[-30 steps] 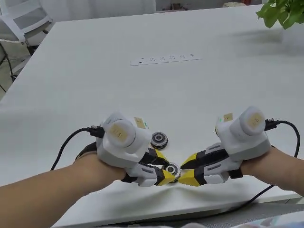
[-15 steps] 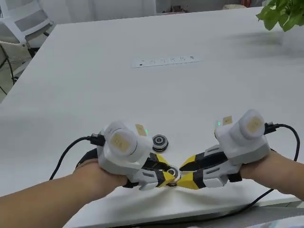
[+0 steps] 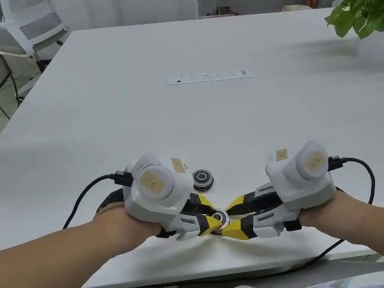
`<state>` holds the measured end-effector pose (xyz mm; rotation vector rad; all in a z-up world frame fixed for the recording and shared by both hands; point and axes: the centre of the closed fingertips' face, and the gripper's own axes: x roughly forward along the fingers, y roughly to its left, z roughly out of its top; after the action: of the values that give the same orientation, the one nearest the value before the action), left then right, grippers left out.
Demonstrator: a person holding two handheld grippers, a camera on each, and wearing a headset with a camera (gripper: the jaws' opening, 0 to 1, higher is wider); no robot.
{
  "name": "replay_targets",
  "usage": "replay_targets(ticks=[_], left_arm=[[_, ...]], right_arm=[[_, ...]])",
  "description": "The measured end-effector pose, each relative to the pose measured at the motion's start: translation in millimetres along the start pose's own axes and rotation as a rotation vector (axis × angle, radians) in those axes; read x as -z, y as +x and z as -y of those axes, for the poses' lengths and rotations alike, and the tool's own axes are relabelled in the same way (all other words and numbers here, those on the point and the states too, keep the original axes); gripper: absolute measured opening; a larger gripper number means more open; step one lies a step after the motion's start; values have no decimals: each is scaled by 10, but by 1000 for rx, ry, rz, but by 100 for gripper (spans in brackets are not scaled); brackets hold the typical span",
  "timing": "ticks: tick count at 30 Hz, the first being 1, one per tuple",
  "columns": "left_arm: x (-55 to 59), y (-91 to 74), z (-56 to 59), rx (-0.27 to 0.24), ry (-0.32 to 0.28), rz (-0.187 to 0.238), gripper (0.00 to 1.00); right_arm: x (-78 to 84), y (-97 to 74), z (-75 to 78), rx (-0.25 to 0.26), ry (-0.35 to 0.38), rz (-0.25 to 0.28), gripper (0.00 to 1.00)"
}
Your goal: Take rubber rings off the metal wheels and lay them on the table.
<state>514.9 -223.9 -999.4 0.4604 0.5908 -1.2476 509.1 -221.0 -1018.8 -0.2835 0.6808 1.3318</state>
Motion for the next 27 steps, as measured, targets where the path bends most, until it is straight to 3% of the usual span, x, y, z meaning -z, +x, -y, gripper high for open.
replay_targets(ticks=[14, 27], left_arm=[[8, 5, -4, -6, -3, 1, 14], [11, 14, -10, -16, -11, 0, 14]], right_arm=[[49, -41, 40, 25, -43, -22, 12], [72, -66, 34, 22, 6, -22, 3]])
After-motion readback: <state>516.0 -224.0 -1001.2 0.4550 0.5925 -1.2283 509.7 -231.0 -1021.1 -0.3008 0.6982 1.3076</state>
